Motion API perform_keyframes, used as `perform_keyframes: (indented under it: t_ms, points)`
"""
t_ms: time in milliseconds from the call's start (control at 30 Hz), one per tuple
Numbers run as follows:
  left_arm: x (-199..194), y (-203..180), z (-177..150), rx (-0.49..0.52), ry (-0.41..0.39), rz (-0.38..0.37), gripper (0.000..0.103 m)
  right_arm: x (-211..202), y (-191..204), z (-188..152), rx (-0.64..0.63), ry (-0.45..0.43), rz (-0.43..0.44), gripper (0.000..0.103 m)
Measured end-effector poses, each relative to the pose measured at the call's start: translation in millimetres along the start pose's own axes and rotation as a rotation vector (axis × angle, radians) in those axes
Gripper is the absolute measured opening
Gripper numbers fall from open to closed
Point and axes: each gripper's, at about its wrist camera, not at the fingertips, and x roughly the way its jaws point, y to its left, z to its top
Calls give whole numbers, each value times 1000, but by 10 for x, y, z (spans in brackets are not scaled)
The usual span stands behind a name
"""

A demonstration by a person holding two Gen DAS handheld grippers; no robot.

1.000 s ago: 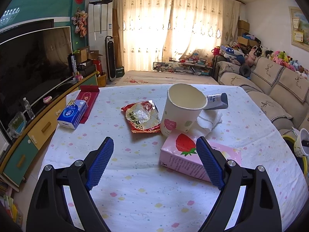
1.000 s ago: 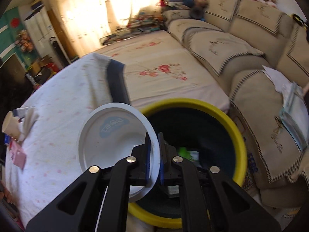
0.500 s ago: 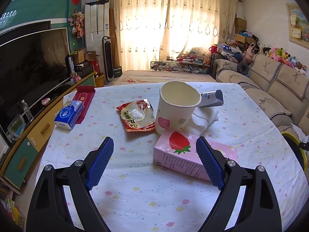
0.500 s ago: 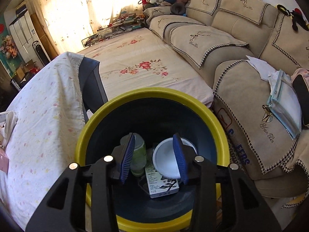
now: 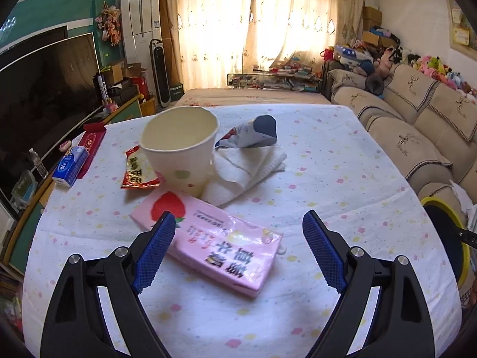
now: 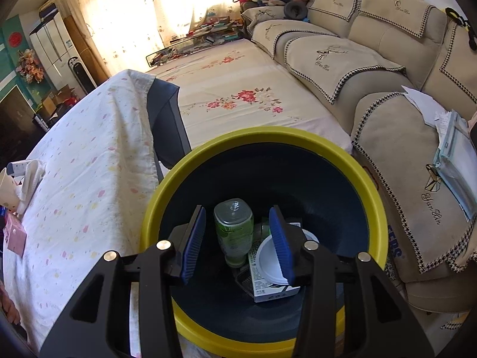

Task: Collect trash
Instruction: 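Reach the left tool to the pink strawberry milk carton and grasp it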

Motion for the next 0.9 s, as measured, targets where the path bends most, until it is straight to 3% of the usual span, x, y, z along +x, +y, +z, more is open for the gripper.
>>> perform_keyframes:
  t_ms: [267, 633, 900]
  points:
    - [184, -80, 10, 10, 57, 56, 86, 60, -20, -23, 8, 14, 29, 43]
    - [-34, 662, -259, -57, 134, 81, 88, 89, 36, -32, -4, 17, 51, 43]
    - [-247, 1041, -324, -84, 108, 108, 88, 69, 180, -31, -30, 17, 58, 43]
